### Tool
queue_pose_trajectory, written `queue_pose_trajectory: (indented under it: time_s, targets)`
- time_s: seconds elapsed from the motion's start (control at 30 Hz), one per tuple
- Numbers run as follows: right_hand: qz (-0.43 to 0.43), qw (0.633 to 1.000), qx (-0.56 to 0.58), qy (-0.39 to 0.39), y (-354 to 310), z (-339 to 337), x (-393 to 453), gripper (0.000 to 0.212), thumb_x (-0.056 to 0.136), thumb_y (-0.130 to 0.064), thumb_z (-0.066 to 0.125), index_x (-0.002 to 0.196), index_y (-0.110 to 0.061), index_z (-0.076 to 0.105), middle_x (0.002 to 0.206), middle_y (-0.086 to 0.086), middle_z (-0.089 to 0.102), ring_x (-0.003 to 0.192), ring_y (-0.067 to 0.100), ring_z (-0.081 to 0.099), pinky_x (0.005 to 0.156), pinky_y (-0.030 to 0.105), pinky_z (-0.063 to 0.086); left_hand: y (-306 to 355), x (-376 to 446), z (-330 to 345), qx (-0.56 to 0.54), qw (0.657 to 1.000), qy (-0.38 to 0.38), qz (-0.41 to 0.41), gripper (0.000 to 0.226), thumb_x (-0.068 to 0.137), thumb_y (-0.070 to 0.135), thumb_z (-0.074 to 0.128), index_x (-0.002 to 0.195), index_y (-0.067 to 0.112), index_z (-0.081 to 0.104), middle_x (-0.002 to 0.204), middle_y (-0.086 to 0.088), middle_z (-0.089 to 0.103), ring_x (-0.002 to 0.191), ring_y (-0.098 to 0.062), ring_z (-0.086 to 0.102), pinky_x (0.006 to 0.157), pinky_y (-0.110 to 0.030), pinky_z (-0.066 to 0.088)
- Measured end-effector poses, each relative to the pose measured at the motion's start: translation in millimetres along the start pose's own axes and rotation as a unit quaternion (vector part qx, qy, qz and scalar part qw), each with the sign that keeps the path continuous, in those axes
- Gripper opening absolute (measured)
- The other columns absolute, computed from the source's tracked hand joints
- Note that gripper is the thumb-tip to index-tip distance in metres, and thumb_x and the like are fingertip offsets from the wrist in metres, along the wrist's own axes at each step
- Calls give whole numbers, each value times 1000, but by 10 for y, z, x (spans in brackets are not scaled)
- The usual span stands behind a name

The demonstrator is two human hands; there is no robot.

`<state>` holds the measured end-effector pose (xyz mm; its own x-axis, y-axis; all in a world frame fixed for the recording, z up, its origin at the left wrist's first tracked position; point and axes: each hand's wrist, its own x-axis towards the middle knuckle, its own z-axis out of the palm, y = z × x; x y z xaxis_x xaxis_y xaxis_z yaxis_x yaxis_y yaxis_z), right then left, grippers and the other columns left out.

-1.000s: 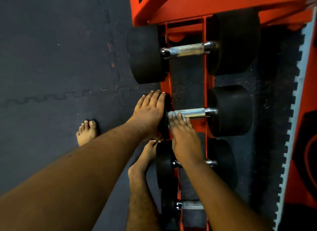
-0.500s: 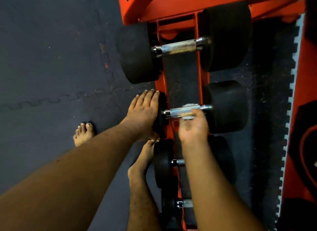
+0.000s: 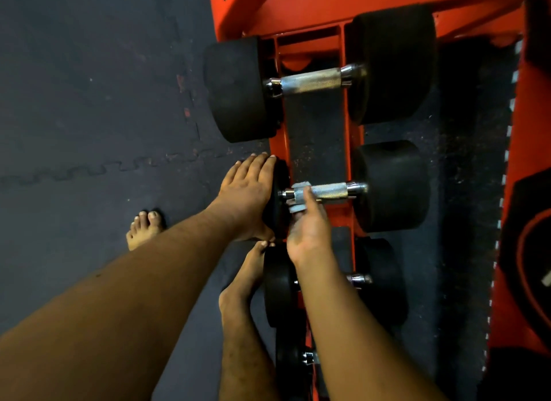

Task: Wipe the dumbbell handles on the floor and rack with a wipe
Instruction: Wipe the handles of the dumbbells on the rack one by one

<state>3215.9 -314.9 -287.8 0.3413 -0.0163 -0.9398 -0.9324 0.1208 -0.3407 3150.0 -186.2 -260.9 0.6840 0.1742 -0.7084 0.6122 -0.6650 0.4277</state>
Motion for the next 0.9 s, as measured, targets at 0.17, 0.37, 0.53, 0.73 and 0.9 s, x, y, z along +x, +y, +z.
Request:
queue_pose_trajectory:
  time_s: [0.17,0.37,0.53,0.73,0.9]
  targets:
    - [-63,995,80,-1,-159,-109,112,31,100,-29,59,125,-11,64,119,11,72,109,22,68,96,37,52,-4,3,9,0,1000,2,1,155,52,60,93,160,12,-8,170,-9,-2,157,-25,-6,123,-39,-8]
    - [-131,971,-199,29,307,-180,-42,18,103,-9,53,98,-15,69,87,2,73,81,14,68,75,28,53,-11,-7,11,-2,1000,6,8,154,53,58,93,160,11,-7,170,-9,-2,157,-25,-6,127,-41,-5]
    - [-490,738,-458,74,-144,-415,-170,37,99,0,52,132,-13,65,131,5,66,122,13,61,101,22,48,-39,8,30,-8,1000,6,12,156,51,60,93,161,12,-8,170,-9,-2,157,-26,-6,127,-43,-3]
    - [-481,277,-832,-17,3,-579,155,79,92,-6,48,161,-11,11,168,16,1,155,35,-5,123,59,10,-47,7,52,-3,1000,11,17,153,55,58,93,160,10,-8,170,-11,-3,157,-28,-6,127,-43,-5]
    - [-505,268,-818,67,-186,-749,204,85,96,-12,54,161,-8,0,168,15,-4,155,31,-6,125,54,1,-61,-12,69,4,999,20,26,153,55,62,92,161,9,-7,169,-13,-2,157,-29,-5,127,-45,-3]
